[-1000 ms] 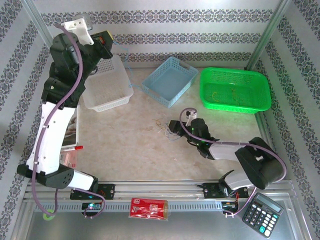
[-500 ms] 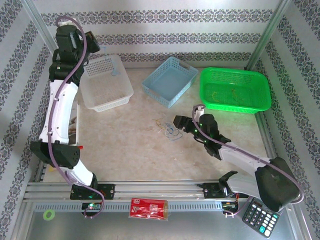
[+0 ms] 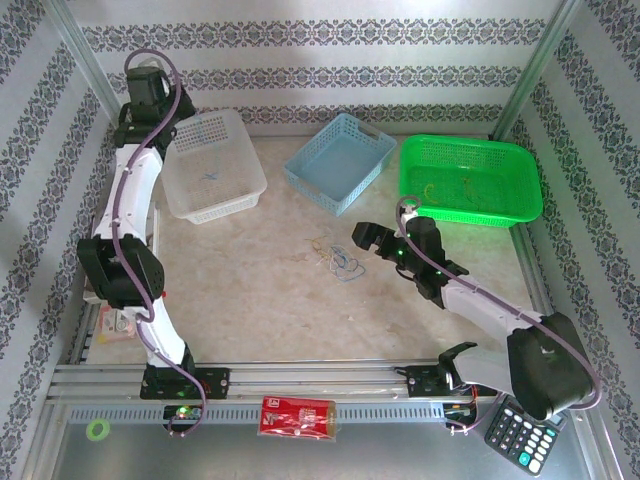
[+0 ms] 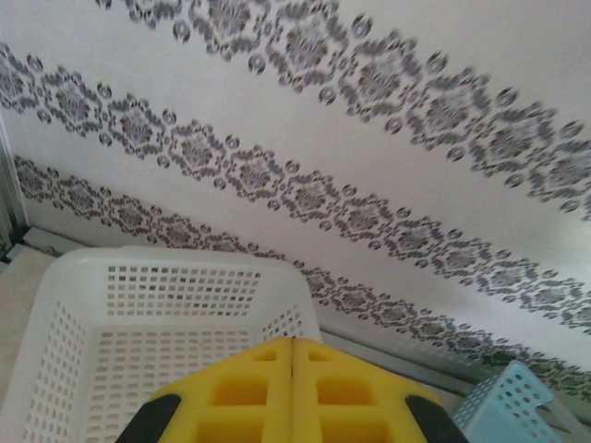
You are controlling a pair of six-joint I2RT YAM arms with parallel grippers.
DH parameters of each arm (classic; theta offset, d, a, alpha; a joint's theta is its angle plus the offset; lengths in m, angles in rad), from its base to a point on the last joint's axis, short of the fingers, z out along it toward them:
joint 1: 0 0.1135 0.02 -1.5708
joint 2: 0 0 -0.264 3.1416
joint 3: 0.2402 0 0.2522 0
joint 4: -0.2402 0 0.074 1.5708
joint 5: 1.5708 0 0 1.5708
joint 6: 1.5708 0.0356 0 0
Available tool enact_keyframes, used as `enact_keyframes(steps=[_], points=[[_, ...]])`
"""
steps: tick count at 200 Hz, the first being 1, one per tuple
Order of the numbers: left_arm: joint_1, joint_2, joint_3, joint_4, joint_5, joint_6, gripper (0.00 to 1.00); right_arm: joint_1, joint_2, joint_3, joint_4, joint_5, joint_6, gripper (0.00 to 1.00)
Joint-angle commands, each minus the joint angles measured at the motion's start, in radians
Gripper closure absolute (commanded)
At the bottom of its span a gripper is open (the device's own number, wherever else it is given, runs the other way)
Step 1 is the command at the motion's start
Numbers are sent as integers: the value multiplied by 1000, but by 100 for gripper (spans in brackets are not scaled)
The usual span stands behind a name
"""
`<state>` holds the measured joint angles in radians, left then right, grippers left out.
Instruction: Untangle the cables
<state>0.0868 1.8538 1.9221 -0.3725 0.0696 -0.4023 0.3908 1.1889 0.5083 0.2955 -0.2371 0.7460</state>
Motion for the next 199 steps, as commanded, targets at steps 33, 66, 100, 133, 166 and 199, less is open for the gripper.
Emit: enact_keyframes(steps=[33, 66, 100, 133, 166, 199], points=[[24, 6, -53, 61, 102, -81, 22, 62, 6, 28, 8, 49, 11, 2], [24, -55, -102, 40, 171, -134, 0, 83, 1, 37, 5, 47, -11, 11], [8, -152, -166, 28, 356, -249, 0, 88, 5, 62, -35, 40, -38, 20], [-67, -245, -168, -25, 450, -324, 0, 95, 28, 101, -70, 19, -92, 26], [-199, -307, -108, -62, 440, -397, 0, 105, 60, 114, -102, 14, -133, 33], [-312, -314, -45, -50, 426, -512, 0, 121, 99, 101, -106, 9, -170, 37]])
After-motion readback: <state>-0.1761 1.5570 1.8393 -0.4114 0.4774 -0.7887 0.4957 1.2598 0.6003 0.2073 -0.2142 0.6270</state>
